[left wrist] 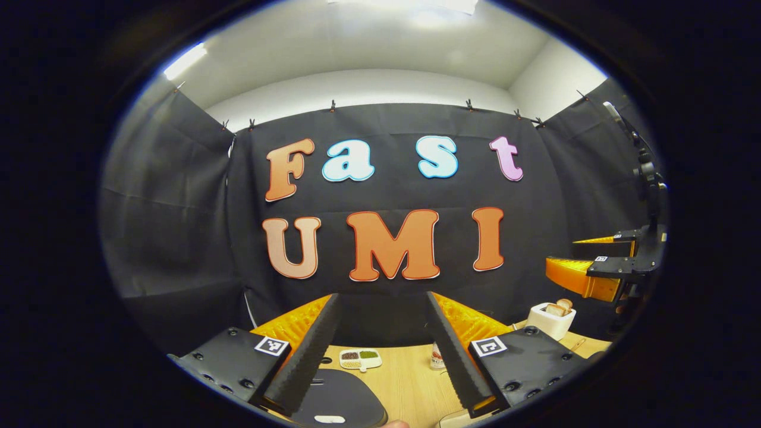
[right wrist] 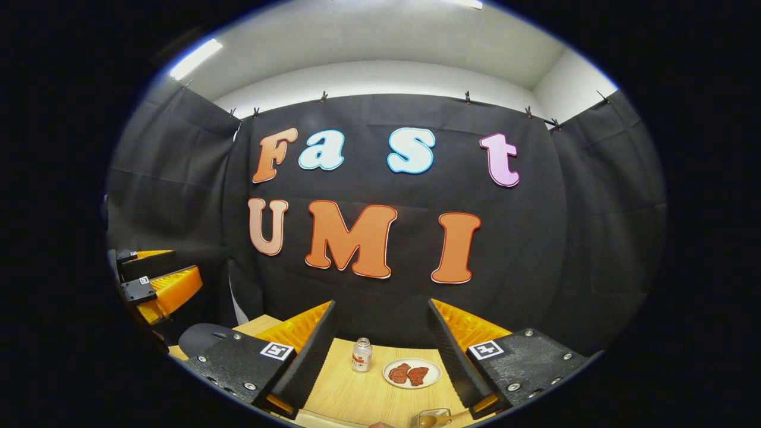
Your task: Close the left gripper, press the button to open the rice cooker; take a wooden spoon from the chopstick holder with the right hand, scoop a spoonful of rice and pour it into the rice cooker, then put the wooden spoon back into the chopstick holder.
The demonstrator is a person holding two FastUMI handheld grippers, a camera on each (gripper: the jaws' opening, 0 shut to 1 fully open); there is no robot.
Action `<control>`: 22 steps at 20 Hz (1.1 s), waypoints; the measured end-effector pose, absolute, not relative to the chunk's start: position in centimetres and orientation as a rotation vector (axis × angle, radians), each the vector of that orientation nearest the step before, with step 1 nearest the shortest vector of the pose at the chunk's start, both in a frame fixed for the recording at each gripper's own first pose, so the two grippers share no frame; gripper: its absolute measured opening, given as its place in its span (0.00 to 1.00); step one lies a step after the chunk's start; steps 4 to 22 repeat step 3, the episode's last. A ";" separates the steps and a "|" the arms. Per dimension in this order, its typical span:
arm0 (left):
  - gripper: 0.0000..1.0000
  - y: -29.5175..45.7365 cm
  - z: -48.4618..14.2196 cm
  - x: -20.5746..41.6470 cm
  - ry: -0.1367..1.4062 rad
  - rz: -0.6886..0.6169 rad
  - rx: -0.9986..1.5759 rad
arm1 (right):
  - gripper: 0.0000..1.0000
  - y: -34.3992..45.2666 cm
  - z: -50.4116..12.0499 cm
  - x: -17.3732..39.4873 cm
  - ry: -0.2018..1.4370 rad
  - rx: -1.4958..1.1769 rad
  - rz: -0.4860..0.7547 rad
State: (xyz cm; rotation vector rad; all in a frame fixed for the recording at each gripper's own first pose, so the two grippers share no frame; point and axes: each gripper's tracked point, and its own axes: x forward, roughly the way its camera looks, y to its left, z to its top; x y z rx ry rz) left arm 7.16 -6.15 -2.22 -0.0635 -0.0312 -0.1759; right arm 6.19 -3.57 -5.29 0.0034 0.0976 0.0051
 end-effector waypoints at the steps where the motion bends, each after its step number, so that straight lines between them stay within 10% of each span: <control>1: 0.96 -6.2 -2.1 7.1 -0.037 -0.177 -0.071 | 0.92 -3.7 -5.1 6.2 0.091 0.004 0.001; 22: 0.96 -5.8 -1.8 7.4 -0.051 -0.176 -0.069 | 0.92 -3.8 -4.9 6.2 0.079 0.013 0.004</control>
